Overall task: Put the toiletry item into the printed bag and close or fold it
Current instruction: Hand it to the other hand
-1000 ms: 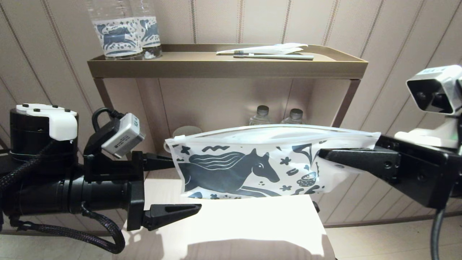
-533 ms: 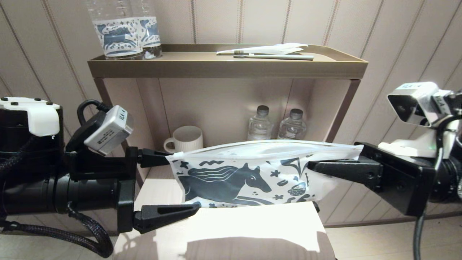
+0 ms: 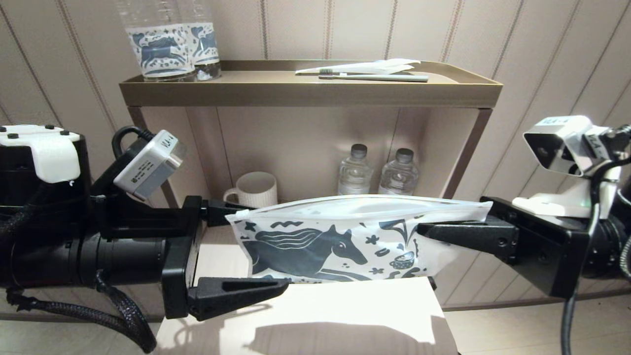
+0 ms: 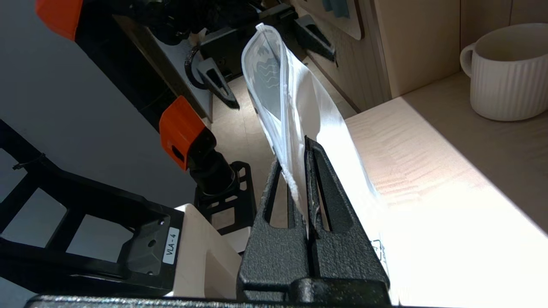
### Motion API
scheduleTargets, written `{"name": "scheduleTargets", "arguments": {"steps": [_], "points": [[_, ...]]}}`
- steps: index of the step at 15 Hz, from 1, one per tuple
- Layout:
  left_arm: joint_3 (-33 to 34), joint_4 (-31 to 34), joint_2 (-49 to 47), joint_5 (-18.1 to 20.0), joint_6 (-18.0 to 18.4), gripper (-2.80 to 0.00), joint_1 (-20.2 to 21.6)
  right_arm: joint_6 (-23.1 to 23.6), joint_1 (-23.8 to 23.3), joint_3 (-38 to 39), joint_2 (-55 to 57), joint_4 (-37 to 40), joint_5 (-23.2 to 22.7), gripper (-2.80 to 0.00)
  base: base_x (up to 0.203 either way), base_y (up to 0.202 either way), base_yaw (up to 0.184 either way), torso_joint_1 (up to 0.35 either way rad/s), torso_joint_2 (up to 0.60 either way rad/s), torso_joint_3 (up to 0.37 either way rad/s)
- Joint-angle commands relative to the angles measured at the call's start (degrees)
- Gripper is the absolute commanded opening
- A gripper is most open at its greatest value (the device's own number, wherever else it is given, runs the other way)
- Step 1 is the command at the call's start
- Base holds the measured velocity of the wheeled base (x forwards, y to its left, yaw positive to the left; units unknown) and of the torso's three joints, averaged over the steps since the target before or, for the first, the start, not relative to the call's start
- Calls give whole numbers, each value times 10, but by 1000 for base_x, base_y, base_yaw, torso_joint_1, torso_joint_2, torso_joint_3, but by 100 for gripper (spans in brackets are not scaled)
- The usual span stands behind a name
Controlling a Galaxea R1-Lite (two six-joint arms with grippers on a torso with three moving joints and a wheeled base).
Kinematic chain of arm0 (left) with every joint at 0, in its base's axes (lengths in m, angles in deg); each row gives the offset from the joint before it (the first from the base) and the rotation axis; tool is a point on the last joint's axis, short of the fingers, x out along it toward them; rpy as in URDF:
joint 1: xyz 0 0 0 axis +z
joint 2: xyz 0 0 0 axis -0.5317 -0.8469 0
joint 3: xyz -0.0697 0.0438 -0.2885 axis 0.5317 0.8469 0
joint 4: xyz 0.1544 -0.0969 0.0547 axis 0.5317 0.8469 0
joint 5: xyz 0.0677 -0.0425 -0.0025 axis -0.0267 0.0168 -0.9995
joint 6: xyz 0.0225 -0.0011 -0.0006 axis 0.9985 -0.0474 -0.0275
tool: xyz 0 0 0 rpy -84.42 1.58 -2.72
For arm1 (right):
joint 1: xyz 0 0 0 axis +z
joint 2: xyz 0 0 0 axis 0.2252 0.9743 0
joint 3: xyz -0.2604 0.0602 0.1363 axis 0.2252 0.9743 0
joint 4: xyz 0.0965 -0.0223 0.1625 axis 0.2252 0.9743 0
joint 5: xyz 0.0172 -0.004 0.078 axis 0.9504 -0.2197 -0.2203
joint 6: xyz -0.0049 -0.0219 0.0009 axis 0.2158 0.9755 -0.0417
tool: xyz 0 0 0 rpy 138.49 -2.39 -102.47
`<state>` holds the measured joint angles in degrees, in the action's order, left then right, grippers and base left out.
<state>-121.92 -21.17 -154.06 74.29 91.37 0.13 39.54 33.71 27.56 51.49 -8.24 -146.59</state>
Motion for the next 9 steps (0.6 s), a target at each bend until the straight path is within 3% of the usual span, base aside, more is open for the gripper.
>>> {"name": "scheduleTargets", "arguments": {"steps": [1,5,9], "points": [[3,-16,-6,4,-11,0,-3,-1,0,0,1,-3,-4,-280,0,0,0,0,0,0],[2,-22,1,36,-34,0,-5,-1,5,0,1,-3,-3,-280,0,0,0,0,0,0],[3,-27,-10,42,-37,0,-10,0,13,0,3,-3,-3,-280,0,0,0,0,0,0]]}}
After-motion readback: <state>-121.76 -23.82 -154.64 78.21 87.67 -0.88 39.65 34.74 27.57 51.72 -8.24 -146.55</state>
